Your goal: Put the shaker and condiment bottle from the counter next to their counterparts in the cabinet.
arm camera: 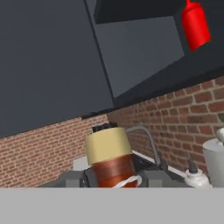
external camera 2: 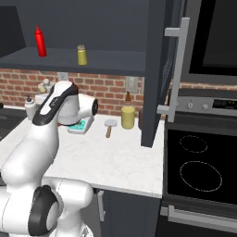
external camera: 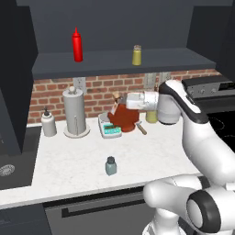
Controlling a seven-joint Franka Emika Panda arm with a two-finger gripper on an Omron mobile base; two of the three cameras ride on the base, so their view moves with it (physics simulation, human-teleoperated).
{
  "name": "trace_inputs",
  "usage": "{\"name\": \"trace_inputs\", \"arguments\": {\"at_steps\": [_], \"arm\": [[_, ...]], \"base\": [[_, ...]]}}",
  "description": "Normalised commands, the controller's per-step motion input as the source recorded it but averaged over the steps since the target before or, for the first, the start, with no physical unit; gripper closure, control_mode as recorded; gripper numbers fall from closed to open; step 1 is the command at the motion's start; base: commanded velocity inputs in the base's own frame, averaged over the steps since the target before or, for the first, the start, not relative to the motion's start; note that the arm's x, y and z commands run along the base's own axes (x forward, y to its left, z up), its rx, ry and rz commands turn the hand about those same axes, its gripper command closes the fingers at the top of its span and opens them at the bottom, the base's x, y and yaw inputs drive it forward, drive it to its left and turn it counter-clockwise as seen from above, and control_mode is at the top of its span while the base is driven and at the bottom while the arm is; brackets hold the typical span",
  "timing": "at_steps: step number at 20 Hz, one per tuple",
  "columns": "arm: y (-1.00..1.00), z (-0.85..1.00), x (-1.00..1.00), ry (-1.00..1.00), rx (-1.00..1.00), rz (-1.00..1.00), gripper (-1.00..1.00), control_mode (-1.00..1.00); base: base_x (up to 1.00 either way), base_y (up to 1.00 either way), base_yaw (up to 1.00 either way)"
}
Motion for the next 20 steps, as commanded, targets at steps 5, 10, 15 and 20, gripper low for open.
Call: {"name": "trace_inputs", "arguments": {"at_steps": [5,10,15,20], "arm": [[0.29,0.82,0.0,0.0,0.0,0.0,1.0,-1.0],[0.02,0.86,-0.14,0.0,0.1,-0.03,1.0,-1.0],[-0.05,0.76,-0.52,-0.02,0.21,-0.04,1.0,-1.0],[-0.02,0.66,-0.46,-0.04,0.19,-0.05,1.0,-1.0]], "base": [[0.0,0.0,0.0],[0.0,0.0,0.0],[0.0,0.0,0.0],[0.0,0.0,0.0]]}}
